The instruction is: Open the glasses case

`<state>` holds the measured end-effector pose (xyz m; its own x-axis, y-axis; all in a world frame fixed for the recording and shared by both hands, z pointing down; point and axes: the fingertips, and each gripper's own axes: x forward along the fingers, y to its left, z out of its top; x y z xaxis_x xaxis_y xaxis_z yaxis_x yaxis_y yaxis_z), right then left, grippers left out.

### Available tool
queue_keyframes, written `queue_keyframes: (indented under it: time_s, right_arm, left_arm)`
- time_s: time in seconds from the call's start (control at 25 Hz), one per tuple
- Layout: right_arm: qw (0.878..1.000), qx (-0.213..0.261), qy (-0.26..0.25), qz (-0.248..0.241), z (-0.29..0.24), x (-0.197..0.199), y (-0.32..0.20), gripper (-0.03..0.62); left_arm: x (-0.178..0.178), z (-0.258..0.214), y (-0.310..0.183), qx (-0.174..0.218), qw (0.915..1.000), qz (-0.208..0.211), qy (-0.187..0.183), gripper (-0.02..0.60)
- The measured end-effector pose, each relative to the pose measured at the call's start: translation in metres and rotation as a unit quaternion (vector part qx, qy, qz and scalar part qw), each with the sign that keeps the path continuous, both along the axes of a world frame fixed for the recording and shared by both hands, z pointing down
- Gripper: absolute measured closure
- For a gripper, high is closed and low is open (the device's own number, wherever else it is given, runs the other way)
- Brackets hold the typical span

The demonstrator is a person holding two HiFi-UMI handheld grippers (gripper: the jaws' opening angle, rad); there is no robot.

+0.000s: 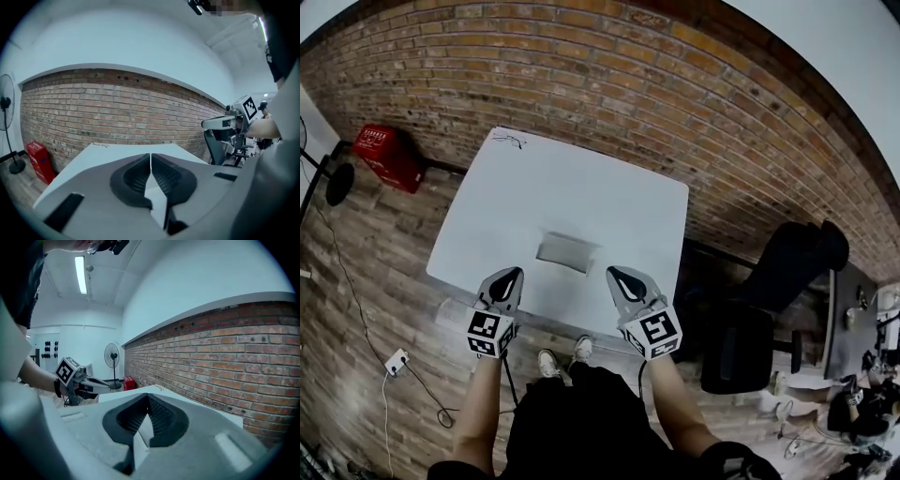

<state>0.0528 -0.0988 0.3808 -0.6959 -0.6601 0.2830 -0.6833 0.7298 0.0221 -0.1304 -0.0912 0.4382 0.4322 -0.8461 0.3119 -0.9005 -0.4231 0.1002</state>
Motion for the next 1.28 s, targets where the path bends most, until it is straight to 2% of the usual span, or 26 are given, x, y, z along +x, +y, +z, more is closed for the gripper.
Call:
queue_keyframes:
  time_s: [0.24, 0.48, 0.64, 0.88, 1.04, 1.28]
  right_arm:
    - [0.999, 0.024, -0.033, -0.002, -0.037, 0.011, 0.005, 0.589]
    - [0.996, 0.054, -0.071, 0.015, -0.075, 0.036, -0.001, 0.589]
    - [0.993, 0.077, -0.086, 0.031, -0.094, 0.053, -0.002, 0.588]
    - [0.986, 0.111, -0.105, 0.068, -0.121, 0.084, 0.0, 0.589]
    - [0.982, 0.132, -0.097, 0.095, -0.13, 0.106, 0.003, 0.588]
    - [0.979, 0.137, -0.087, 0.12, -0.136, 0.124, 0.005, 0.589]
  left_arm:
    - [-0.011, -0.055, 0.016, 0.056, 0.9981, -0.027, -0.006, 0.569]
    - [-0.022, -0.126, 0.03, 0.134, 0.9895, -0.053, -0.006, 0.57]
    - [-0.022, -0.162, 0.043, 0.167, 0.9842, -0.059, 0.007, 0.569]
    - [-0.037, -0.202, 0.065, 0.215, 0.9724, -0.089, -0.008, 0.569]
    - [-0.043, -0.236, 0.086, 0.268, 0.9562, -0.117, 0.014, 0.569]
    - [-0.048, -0.232, 0.1, 0.263, 0.9535, -0.146, 0.023, 0.569]
